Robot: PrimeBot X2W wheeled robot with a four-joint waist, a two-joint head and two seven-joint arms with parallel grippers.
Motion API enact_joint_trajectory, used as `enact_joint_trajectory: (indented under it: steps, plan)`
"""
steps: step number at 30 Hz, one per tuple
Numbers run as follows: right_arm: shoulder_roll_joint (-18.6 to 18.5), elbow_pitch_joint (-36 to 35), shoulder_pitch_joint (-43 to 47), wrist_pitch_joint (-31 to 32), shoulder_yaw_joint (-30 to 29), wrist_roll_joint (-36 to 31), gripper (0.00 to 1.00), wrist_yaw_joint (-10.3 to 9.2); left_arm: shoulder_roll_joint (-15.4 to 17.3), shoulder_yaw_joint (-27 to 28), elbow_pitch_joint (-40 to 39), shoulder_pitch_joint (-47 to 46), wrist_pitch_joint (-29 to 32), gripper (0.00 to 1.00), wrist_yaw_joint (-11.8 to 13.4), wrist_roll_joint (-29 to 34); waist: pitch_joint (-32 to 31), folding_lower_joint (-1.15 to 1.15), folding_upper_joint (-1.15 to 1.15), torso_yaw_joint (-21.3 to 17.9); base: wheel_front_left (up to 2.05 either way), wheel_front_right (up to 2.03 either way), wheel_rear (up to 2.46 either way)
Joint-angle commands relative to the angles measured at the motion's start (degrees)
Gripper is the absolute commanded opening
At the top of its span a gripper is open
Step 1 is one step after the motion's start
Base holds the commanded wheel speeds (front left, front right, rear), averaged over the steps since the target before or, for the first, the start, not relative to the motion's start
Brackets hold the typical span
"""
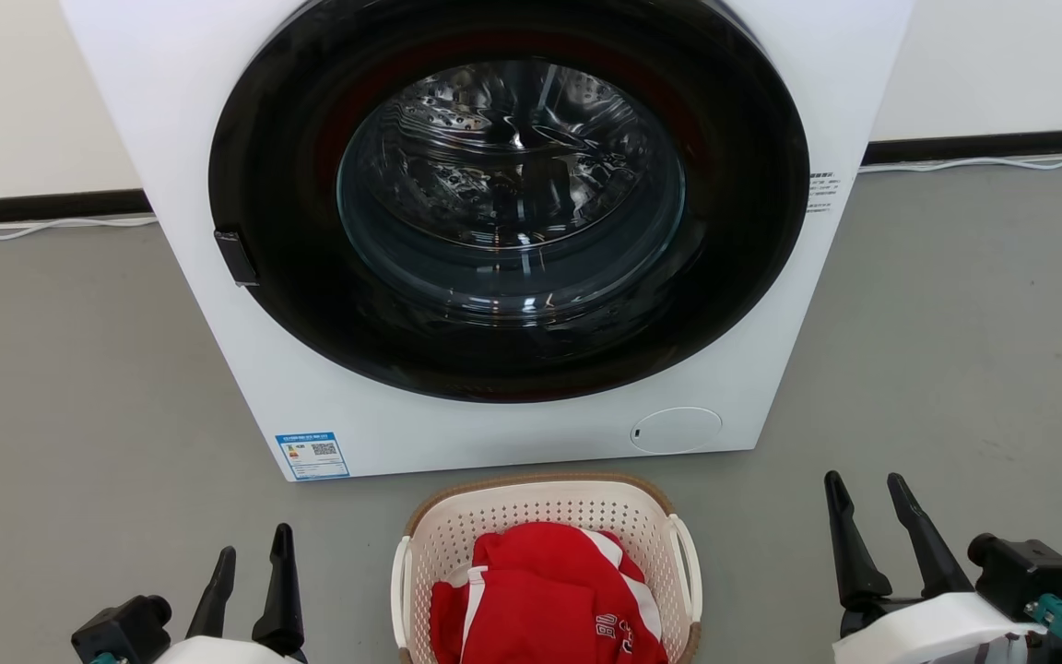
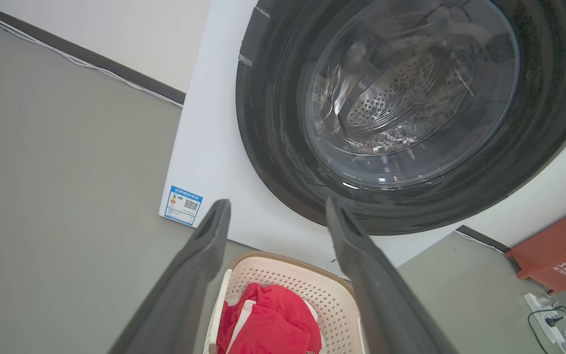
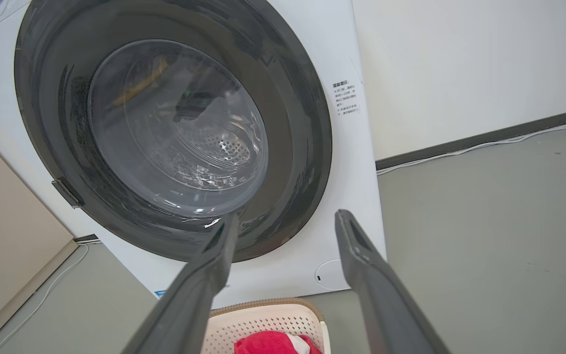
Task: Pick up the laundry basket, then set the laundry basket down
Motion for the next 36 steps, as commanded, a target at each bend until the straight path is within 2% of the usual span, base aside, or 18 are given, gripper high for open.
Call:
enact_joint_trajectory:
  steps: [1,23,36]
  plan:
    - [-0.6,-1.4,-0.6,-1.1,0.9,-2.4,1.0,0.34,0.6,1.3,-1.7,-0.7,-0.8,1.0,0.5,2.1,0.0,0.0,0.0,0.0,0.0,0.0,0.0]
    - [-0.5,-0.6,-0.7,-4.8,-1.0,-17.2,1.0,0.42,0.8,2.3,-1.5,0.0,-4.5,1.0,0.5,17.0,0.0,0.0,0.0,-0.6,0.0,0.0,0.0]
    - [-0.6,-0.1,-1.0,-4.8,-1.3,-16.9,1.0,0.42,0.8,2.6,-1.2,-0.3,-4.5,1.0,0.3,17.0,0.1,0.0,0.0,-0.9,0.0,0.0,0.0]
